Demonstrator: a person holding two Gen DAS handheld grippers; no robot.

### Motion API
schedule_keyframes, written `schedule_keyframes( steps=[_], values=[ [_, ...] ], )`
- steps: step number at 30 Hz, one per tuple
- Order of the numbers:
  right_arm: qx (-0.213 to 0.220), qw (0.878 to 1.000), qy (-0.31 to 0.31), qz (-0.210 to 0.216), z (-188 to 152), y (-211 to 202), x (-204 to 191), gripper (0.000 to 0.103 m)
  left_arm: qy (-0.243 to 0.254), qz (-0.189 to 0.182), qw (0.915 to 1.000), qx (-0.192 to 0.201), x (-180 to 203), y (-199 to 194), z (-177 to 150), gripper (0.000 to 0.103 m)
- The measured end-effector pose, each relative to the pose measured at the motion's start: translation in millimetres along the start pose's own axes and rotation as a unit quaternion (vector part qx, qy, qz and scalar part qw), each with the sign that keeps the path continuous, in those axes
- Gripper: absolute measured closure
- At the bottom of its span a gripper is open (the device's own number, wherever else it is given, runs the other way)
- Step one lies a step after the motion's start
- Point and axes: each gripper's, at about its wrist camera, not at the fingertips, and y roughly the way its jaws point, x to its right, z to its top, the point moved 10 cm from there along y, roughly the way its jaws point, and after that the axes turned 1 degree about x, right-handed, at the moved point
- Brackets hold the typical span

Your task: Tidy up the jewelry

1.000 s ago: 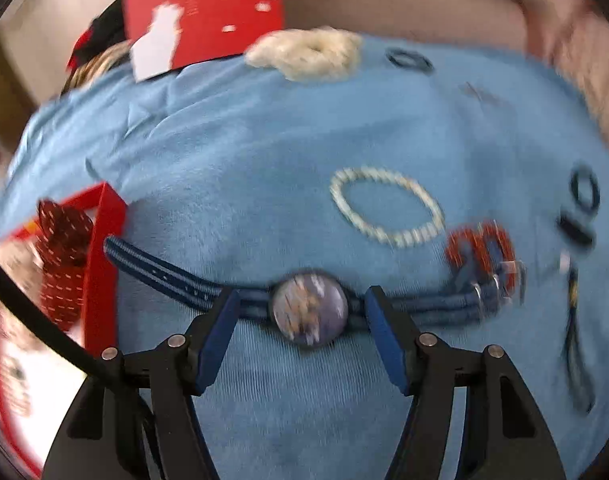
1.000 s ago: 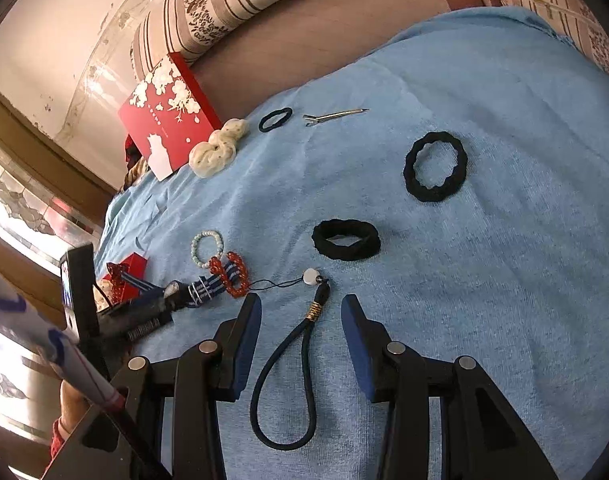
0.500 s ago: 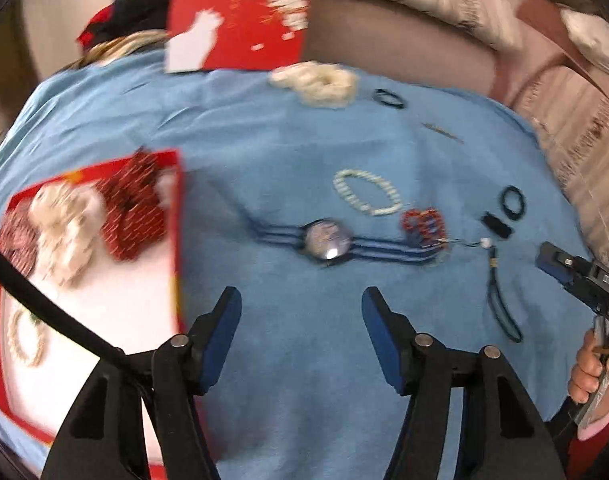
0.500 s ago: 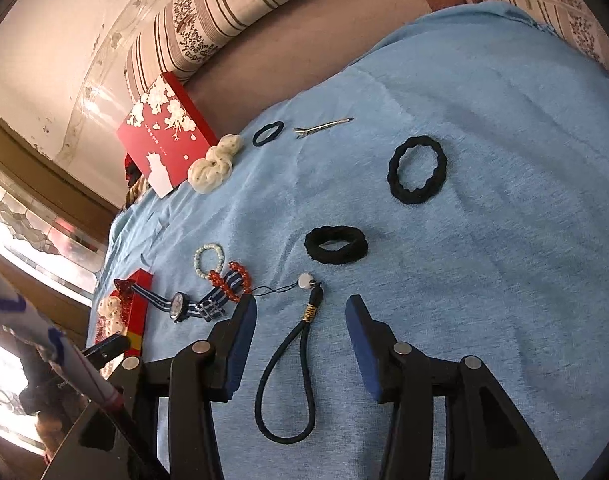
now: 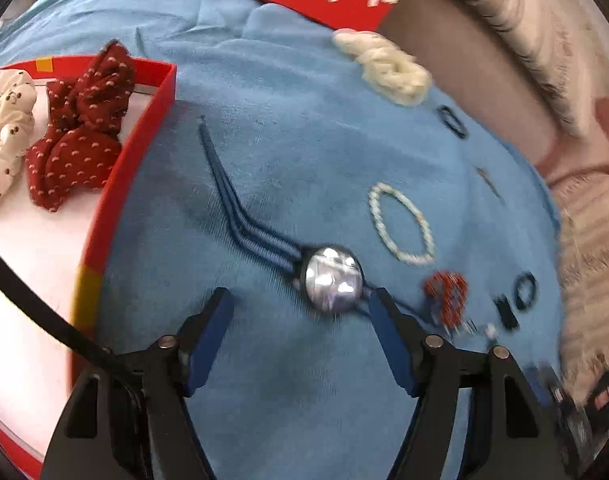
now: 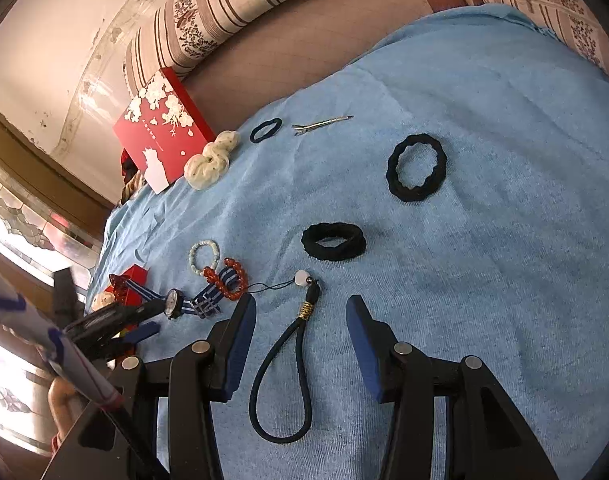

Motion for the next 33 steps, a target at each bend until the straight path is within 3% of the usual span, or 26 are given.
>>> schedule_keyframes(
  steps=[3,5,6,7,8,10,13,16,21,29,33],
  values=[
    [-0.001,1.000,-0.002,0.006,0,-1,-2,0.052,0.025,0.060,0.9977,0.019,10,5,5,0.030],
    [-0.001,1.000,-0.004,0.007,1,-1,-3,0.052,0.061,0.120,0.9900,0.041,19,13,4,0.030],
    [-0.001,1.000,-0.004,0.007,2,0,-2,0.051,0.084,0.139,0.9852,0.055,24,15,4,0.032],
    [-0.001,1.000,-0.004,0.007,2,0,-2,0.051,0.106,0.143,0.9818,0.067,29,15,3,0.045],
    [-0.001,1.000,-0.003,0.006,3,-1,-2,0.051,0.131,0.139,0.9785,0.077,38,14,0,0.053],
    [0.001,1.000,0.000,0.004,3,-2,0,0.051,0.172,0.118,0.9754,0.071,50,10,-12,0.054],
    [0.000,1.000,-0.002,0.003,2,-5,1,0.051,0.180,0.017,0.9827,0.039,52,-9,-40,0.057],
    [0.000,1.000,-0.005,0.000,1,-6,2,0.051,0.173,-0.042,0.9837,0.024,40,-29,-64,0.059],
    [-0.006,1.000,-0.014,-0.011,-5,-2,1,0.052,0.145,-0.038,0.9882,0.029,16,-41,-67,0.059],
    [0.003,0.996,-0.079,-0.050,-7,6,-8,0.052,0.181,-0.008,0.9827,0.041,24,-26,-59,0.059],
    [0.000,0.994,-0.098,-0.053,-7,15,-12,0.052,0.159,-0.039,0.9857,0.039,28,-34,-53,0.060]
  ],
)
